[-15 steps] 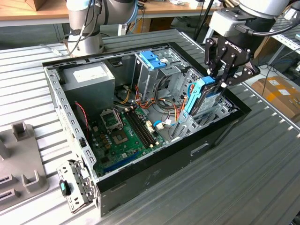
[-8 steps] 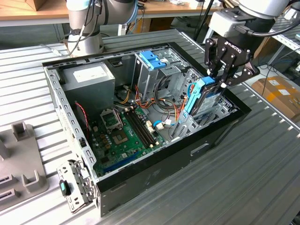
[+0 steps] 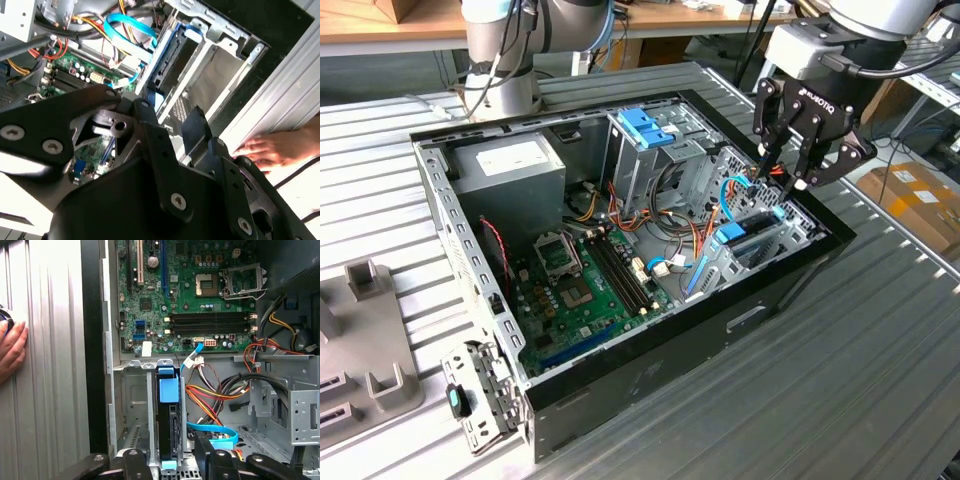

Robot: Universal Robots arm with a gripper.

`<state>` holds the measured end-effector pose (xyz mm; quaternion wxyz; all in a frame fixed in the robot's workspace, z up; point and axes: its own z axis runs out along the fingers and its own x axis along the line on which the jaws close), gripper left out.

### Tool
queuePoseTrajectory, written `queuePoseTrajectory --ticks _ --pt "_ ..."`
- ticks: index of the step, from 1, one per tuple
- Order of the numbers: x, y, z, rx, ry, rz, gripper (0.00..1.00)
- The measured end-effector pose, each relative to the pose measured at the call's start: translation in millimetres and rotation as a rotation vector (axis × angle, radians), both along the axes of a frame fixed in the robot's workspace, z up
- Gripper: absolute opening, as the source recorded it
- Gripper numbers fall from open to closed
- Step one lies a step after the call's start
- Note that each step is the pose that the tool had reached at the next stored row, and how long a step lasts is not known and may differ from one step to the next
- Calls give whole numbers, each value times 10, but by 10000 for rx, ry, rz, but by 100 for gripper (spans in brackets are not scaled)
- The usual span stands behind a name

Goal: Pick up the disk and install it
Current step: 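Insert the disk into the insertion slot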

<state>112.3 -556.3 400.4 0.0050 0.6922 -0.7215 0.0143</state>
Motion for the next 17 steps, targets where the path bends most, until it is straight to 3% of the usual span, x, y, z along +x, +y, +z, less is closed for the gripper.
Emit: queuePoseTrajectory --ticks 8,10,17 --pt "0 0 -15 3 0 0 49" --pt "-4 0 -118 0 1 0 49" --pt "-35 0 -341 -1 0 1 49"
